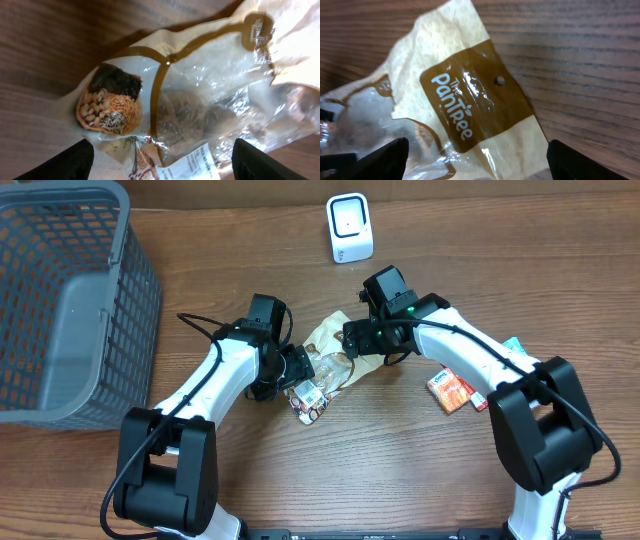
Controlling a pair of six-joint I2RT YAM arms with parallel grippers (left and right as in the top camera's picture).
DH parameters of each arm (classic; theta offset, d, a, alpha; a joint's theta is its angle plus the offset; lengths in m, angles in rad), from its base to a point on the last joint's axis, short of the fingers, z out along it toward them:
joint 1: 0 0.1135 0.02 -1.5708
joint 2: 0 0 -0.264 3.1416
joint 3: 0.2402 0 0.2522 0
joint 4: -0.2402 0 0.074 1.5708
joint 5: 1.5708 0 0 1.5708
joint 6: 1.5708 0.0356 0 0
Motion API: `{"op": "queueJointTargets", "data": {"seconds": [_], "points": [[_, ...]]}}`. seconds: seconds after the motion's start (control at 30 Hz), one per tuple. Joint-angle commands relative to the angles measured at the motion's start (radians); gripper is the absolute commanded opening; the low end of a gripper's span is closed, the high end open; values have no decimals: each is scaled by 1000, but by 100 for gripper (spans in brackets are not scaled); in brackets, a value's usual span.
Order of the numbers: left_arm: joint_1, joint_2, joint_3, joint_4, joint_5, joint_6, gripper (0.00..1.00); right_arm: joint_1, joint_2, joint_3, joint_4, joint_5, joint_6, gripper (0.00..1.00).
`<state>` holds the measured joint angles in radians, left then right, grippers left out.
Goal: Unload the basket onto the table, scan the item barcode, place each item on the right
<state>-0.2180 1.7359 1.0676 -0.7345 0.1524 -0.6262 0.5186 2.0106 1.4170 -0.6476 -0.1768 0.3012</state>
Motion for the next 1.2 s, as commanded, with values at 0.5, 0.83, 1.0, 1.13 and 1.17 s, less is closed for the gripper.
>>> {"op": "queueJointTargets", "data": {"seconds": [0.5, 0.83, 1.0, 1.13, 1.17], "points": [[3, 147, -10, 29, 10, -43, 61, 4, 36, -2, -39, -40, -66, 91], [4, 146, -5, 32, 5, -9, 27, -40, 3, 62, -110, -120, -145, 100], [5, 146, -2, 32, 7, 12, 4, -81, -8, 70, -126, -230, -214, 100], [8, 139, 26, 20, 53, 85, 4, -108, -7, 69, -138, -245, -232, 100], [11, 135, 33, 12, 59, 93, 4, -116, -7, 69, -140, -250, -232, 100]]}}
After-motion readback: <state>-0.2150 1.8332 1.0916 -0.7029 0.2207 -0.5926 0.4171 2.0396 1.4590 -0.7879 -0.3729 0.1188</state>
